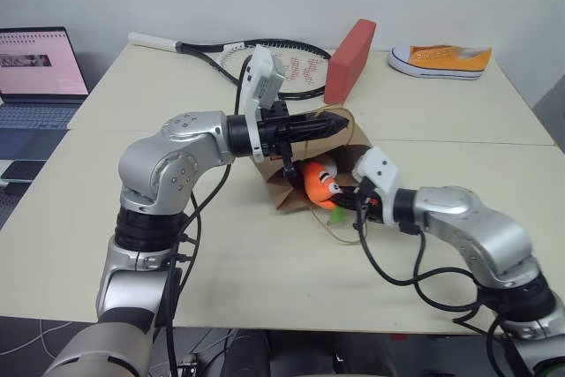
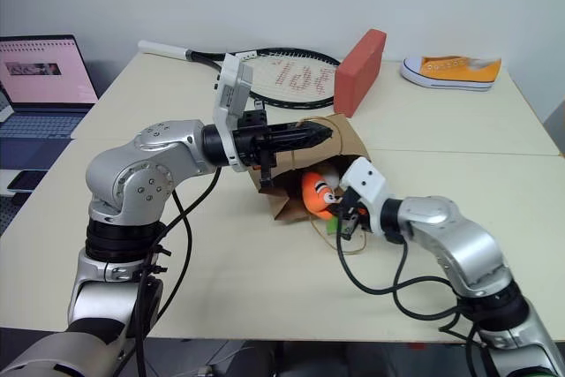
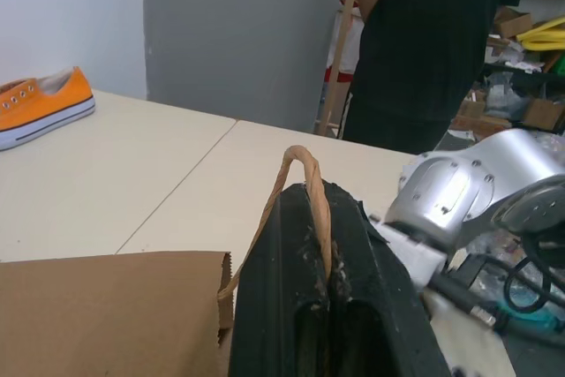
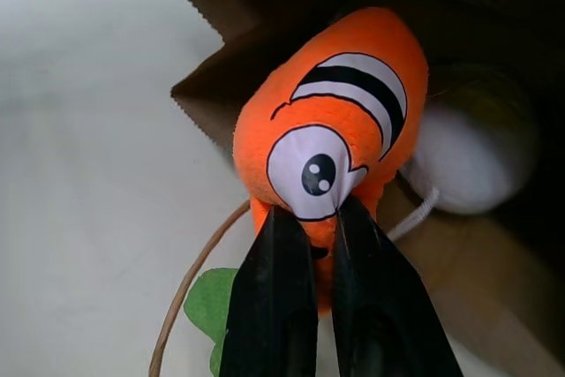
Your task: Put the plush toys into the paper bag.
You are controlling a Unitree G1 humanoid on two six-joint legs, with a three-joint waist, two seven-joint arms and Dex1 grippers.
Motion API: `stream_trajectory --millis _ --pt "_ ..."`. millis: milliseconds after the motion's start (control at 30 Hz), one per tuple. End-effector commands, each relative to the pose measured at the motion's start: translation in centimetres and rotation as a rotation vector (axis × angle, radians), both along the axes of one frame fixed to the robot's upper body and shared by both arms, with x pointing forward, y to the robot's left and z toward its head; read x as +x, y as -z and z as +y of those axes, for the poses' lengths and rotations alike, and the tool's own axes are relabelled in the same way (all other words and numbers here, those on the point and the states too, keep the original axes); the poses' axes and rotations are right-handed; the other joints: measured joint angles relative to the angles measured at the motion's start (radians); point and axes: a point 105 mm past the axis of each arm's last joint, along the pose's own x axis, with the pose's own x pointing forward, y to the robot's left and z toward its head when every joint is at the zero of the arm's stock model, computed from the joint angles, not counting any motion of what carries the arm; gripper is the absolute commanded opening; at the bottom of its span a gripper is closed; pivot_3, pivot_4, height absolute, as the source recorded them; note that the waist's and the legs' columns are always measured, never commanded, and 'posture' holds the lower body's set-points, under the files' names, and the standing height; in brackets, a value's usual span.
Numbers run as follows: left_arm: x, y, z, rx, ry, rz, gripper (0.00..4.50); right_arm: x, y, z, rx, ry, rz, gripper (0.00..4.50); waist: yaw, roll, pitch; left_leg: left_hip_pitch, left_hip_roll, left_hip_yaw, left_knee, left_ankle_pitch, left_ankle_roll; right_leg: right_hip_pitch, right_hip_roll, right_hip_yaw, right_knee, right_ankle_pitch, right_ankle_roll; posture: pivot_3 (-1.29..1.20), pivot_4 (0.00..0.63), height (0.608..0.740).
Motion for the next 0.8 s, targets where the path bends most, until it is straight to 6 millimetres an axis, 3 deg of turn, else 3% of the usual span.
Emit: stream_trajectory --millis 33,400,600,700,800 --pt "-1.0 -1.2 -0.2 -0.027 0.031 -0.043 0.00 1.3 -1.7 0.8 0.019 0.024 -0.103 0.04 0.000 0.000 0.000 0.000 0.000 0.000 0.000 0.000 0.000 0.000 0.000 0.000 0.000 0.000 0.000 0.00 0.150 0.740" --pt "-1.3 -0.8 -0.9 -0.031 0.055 -0.020 0.00 2.6 -2.8 4.2 0.073 -0.001 -0.170 0.04 -0.001 0.000 0.000 0.000 0.000 0.000 0.000 0.000 0.000 0.000 0.001 0.000 0.001 0.000 0.000 0.00 0.150 0.740" --pt "-1.5 -0.8 -1.0 -0.034 0.062 -0.013 0.00 3.2 -2.7 5.0 0.078 0.013 -0.210 0.04 -0.002 0.000 0.000 0.001 0.000 0.000 0.000 0.000 0.000 0.000 0.001 0.000 0.001 0.000 0.000 0.00 0.150 0.740" --pt "-1.5 -0.8 -1.0 -0.035 0.061 -0.010 0.00 3.5 -2.6 4.9 0.070 0.023 -0.231 0.88 -0.001 0.000 0.000 0.000 0.000 0.000 0.000 0.000 0.000 0.000 0.001 0.000 0.001 0.000 0.000 0.00 0.150 0.740" --pt "-1.4 -0.7 -1.0 -0.035 0.058 -0.008 0.00 3.4 -2.4 5.0 0.069 0.017 -0.232 2.02 -0.002 0.000 0.000 0.001 0.000 0.000 0.000 0.000 0.000 0.000 0.001 0.000 0.001 0.000 0.000 0.00 0.150 0.740"
